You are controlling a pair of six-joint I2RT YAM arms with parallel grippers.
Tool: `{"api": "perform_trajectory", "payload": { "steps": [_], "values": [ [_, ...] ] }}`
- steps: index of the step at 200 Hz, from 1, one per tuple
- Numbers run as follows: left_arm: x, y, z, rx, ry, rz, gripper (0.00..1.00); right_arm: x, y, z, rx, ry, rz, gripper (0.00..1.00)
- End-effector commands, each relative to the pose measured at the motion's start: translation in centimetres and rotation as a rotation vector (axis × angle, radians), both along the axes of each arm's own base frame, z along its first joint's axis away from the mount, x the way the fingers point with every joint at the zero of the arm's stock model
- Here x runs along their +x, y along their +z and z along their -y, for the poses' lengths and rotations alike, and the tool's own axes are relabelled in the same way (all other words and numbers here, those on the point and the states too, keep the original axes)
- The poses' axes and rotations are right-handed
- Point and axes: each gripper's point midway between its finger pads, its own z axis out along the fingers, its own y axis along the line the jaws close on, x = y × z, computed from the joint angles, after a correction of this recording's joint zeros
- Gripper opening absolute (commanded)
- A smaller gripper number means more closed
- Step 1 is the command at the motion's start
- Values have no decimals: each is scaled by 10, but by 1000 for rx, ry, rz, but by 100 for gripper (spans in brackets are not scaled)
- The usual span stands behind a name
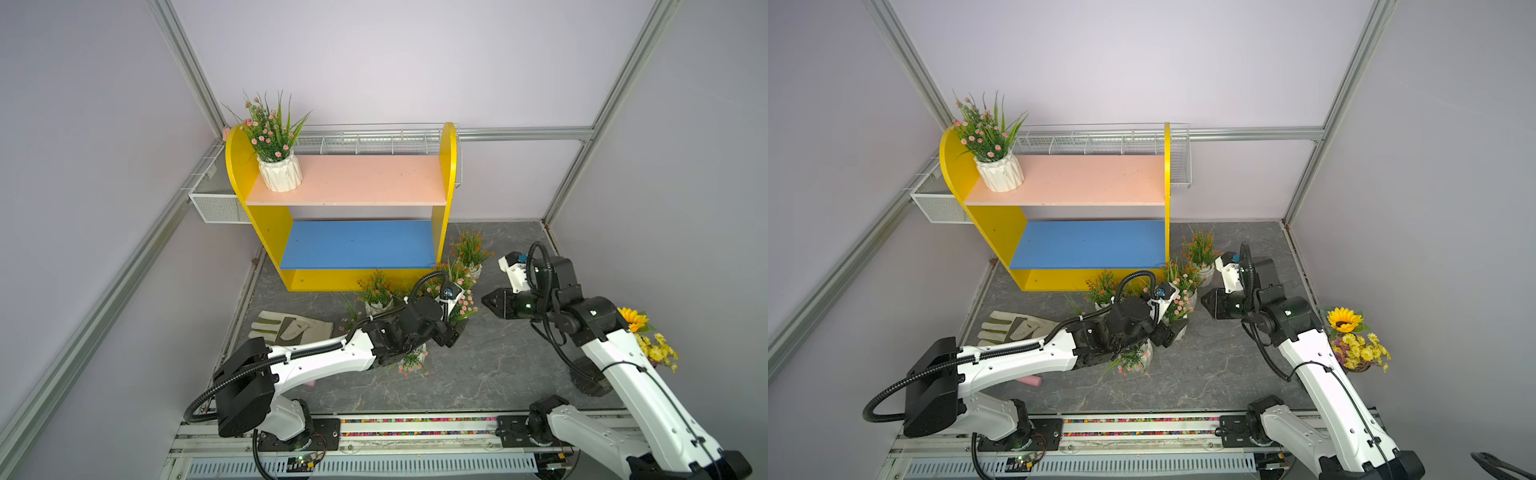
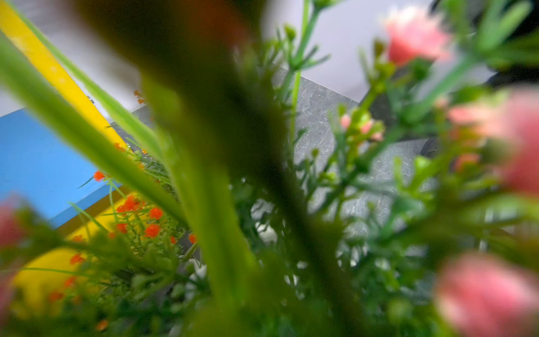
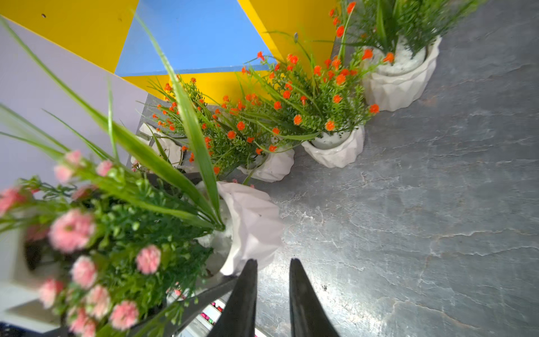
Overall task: Place the baby's breath potted plants on the rack by color
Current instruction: Pick up the baby's breath potted plant from the center of the board, then place the baby's breath potted plant on the rack.
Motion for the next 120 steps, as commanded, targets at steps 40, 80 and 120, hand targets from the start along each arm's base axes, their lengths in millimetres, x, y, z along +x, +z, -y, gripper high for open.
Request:
{"api": "perform_trajectory", "payload": {
  "steps": [40,80,120],
  "values": [
    [29,101,-34,-128,154,94,12,-1,-6,18,-3,-64,3,24],
    [53,134,-66,-97,270,109,11,-4,-17,19,5,-67,-17,24],
    [70,176,-95,-42,381,176,11,-4,-30,17,14,-62,-32,25]
  ]
}}
